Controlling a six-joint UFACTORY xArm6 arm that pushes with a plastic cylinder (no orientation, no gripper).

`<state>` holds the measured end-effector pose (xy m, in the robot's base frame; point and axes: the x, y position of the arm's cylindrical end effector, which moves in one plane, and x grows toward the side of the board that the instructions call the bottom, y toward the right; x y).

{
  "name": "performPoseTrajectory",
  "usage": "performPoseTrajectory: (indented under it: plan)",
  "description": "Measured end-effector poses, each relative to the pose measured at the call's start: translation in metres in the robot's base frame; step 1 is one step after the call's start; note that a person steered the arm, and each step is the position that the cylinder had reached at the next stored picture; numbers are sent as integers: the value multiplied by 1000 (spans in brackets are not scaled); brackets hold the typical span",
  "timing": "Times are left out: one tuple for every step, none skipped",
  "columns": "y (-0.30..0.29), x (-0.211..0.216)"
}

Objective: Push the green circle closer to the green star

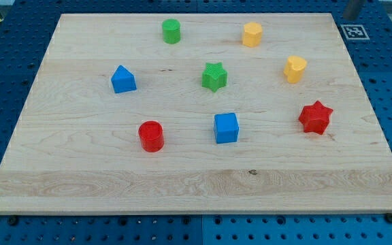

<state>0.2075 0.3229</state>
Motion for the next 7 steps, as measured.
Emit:
performPoseTrajectory:
  plan:
    - [-30,1]
    - [-32,1]
    - [-70,1]
    - [-127,1]
    - [-150,0]
    - [-154,-1]
    - [-196,-15]
